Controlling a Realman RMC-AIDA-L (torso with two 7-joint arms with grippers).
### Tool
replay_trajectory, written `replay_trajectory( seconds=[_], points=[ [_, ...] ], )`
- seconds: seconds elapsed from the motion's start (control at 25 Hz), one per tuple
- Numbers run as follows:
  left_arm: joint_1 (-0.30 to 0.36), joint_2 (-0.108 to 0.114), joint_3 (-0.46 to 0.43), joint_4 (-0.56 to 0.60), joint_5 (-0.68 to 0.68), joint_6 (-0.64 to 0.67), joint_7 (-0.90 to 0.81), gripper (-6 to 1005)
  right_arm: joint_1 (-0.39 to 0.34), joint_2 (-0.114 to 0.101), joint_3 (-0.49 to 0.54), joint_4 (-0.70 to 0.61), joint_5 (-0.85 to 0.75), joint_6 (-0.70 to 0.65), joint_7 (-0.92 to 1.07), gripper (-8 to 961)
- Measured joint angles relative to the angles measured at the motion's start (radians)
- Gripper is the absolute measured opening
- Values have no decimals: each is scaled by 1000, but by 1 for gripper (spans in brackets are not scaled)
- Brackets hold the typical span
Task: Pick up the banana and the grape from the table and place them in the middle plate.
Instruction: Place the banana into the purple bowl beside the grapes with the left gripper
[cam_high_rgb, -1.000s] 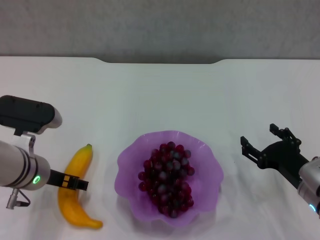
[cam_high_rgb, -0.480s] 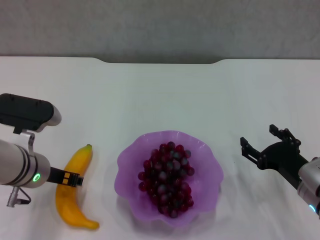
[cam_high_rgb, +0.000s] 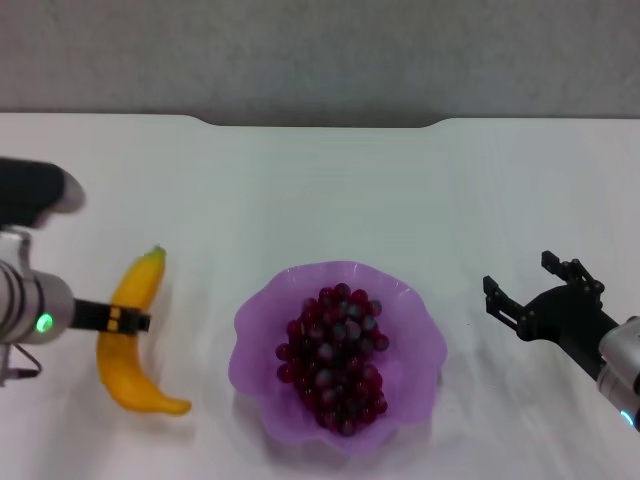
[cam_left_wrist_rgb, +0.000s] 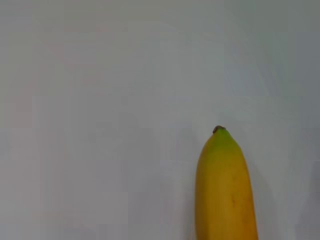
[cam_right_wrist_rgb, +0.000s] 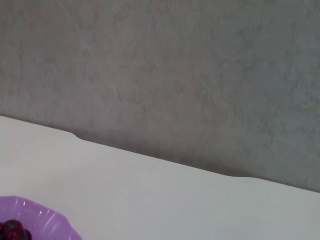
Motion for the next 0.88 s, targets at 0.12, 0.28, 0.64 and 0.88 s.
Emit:
replay_trajectory(
  seconds=[0.12, 0.28, 0.64, 0.88],
  points=[
    [25, 1, -30, -90, -50, -60, 39, 499, -2, 0, 0, -1, 0, 0, 0, 892],
    [27, 0, -64, -168, -192, -174, 102, 500, -2, 0, 0, 0, 0, 0, -1, 892],
    [13, -6, 10, -162, -420, -82, 144, 502, 2, 0, 3, 4, 0, -2, -3, 892],
    [30, -7, 148, -65, -446, 195, 157, 504, 3, 0, 5, 3, 0, -6, -2, 892]
  ],
)
